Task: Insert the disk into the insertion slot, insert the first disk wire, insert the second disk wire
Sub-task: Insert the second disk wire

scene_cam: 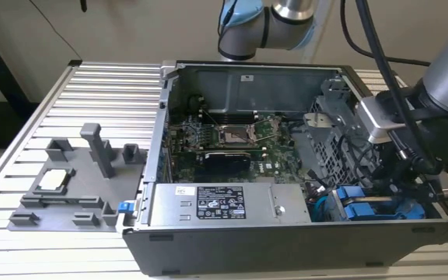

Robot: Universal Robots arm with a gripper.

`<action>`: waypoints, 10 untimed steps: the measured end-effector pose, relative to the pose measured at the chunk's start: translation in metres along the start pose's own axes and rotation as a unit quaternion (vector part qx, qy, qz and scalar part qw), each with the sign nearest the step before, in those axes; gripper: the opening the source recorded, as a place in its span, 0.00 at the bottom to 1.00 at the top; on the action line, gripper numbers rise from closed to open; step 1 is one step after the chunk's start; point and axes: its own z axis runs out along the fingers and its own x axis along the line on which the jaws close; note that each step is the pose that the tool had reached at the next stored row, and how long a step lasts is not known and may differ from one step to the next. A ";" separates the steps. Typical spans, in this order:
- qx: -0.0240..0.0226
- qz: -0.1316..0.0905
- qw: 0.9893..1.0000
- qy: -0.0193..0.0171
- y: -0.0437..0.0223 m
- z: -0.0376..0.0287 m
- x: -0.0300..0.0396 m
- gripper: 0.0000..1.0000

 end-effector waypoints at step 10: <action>0.000 0.000 1.000 0.000 -0.0038 -0.0247 -0.0028 0.30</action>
